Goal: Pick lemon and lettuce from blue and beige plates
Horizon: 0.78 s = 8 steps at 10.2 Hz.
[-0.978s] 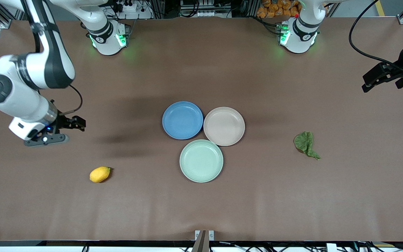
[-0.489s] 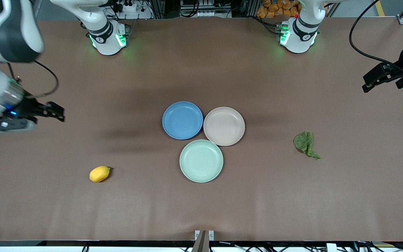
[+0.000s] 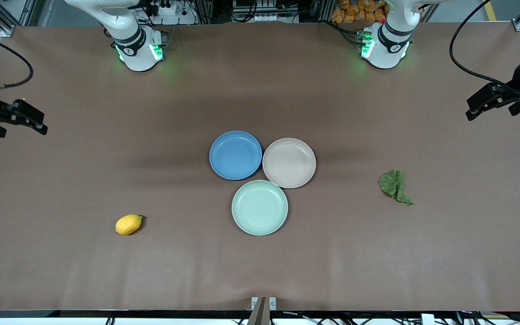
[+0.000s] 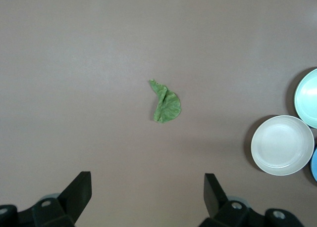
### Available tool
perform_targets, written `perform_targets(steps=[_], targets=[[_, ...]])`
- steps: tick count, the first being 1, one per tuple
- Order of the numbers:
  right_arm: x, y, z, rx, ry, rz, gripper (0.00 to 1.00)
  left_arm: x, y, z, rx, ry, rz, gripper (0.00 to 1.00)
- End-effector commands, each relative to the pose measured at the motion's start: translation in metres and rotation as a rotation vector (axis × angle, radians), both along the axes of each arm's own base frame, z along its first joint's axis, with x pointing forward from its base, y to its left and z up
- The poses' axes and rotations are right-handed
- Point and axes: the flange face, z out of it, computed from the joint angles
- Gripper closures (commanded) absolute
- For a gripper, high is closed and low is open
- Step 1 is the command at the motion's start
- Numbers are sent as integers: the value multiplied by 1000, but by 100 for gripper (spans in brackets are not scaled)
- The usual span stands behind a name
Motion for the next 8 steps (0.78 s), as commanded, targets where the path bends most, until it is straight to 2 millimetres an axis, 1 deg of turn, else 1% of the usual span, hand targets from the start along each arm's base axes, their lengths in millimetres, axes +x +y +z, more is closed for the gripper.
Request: perform_targets(steps=[1,3,4,8], targets=[[-12,-3,18,20,12,-6,0,-2,2,2,-11,6,-13,0],[-12,-9,18,20,16,-14,0,-2,4,2,-9,6,-11,0],[-13,-13,27,20,-4,-15,0,-2,1,2,-8,6,-17,0],[-11,-17,26,12,-4,-28,0,-2,2,2,-11,6,-16,0]])
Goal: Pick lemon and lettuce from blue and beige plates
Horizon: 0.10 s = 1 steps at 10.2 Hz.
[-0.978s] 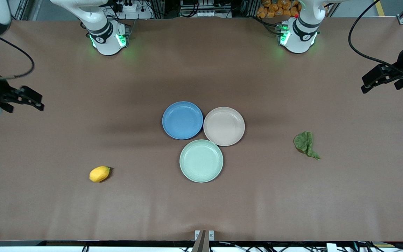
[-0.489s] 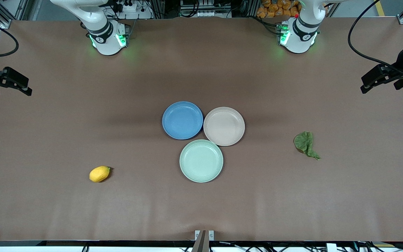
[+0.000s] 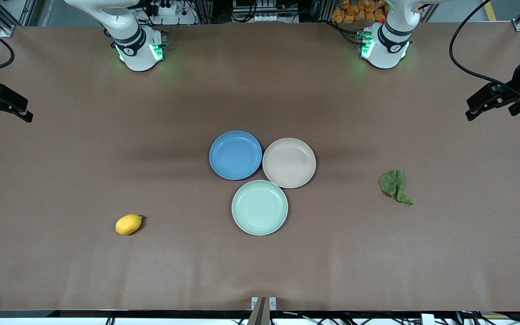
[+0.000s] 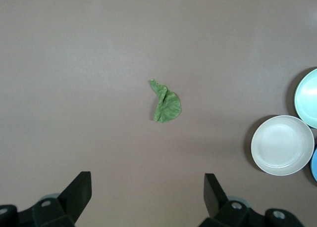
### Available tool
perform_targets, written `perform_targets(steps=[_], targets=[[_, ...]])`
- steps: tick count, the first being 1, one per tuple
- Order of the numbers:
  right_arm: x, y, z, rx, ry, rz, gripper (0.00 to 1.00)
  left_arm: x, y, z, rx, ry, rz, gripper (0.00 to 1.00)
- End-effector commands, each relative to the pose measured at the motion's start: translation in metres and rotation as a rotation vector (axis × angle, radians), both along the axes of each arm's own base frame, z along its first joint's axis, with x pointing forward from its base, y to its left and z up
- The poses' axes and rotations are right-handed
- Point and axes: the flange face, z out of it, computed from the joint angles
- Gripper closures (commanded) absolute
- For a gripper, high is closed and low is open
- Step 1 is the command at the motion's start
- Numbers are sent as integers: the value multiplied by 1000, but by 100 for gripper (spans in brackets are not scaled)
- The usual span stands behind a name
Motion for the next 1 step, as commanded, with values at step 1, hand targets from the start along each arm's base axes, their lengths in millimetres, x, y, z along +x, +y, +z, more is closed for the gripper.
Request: perform_targets(steps=[1], targets=[[-1,0,7,0,-9,1,0,-2,0,3,-11,6,-19,0]])
